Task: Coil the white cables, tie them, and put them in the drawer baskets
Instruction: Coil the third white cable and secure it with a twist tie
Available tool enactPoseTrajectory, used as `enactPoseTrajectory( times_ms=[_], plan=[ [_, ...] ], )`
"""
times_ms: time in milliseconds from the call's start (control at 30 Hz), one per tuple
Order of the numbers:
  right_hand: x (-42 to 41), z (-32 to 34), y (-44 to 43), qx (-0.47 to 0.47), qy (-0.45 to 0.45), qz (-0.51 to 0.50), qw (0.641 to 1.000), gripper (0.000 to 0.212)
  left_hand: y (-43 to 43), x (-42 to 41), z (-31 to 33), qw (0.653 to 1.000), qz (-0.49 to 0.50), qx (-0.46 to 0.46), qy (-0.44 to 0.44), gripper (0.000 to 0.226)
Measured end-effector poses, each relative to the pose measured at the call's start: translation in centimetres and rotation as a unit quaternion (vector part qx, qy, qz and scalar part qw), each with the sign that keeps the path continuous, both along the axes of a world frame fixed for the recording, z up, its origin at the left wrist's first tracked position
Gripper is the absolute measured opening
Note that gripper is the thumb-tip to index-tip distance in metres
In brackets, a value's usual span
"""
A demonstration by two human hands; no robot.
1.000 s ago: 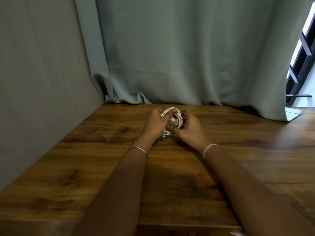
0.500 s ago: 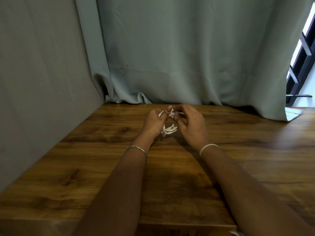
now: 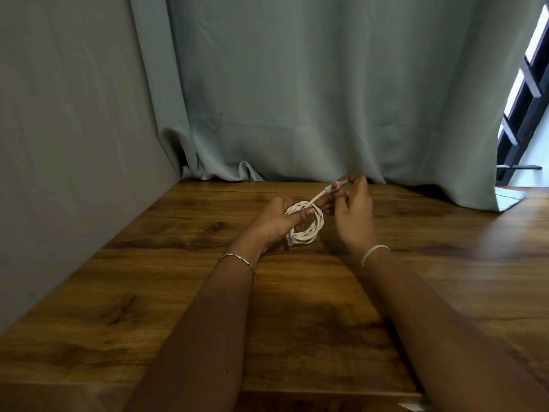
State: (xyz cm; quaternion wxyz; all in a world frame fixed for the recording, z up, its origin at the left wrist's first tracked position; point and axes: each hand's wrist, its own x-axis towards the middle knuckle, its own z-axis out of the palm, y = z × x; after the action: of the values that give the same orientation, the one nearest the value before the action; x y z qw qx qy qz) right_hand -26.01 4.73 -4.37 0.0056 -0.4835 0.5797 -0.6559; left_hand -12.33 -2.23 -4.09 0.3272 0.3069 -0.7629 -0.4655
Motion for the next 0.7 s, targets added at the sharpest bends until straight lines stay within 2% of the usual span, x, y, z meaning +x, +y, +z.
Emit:
enactPoseTrajectory(
  times_ms=[133,233,467,600,700],
  plan=[
    [-0.1,0.0,-0.2,0.001,-0.055,0.024,0.998,0.011,0.4,0.0,-0.2,1.0,-0.008,-0.019,-0.003,0.035],
    [-0.5,-0.1,-0.4,0.036,-0.091,0.027,0.995,0.013,0.7,0.0,-0.2,0.999,-0.017,-0.028,-0.004,0.028],
    [-1.4,-0.6,-0.6,0.078,0.007,-0.03,0.996,0.008,1.3,-0.3,0.3,0.999,-0.02,-0.043,0.015,0.021],
    [-1.0,-0.8,-0.5,0.14,-0.042,0.05,0.988,0.012,1.4,-0.4,0.4,0.998,0.005,-0.052,0.03,0.024],
    [-0.2,-0.7,-0.2,0.14,-0.107,0.133,0.975,0.022,1.4,-0.4,0.5,0.997,0.025,-0.066,0.042,0.024]
  ],
)
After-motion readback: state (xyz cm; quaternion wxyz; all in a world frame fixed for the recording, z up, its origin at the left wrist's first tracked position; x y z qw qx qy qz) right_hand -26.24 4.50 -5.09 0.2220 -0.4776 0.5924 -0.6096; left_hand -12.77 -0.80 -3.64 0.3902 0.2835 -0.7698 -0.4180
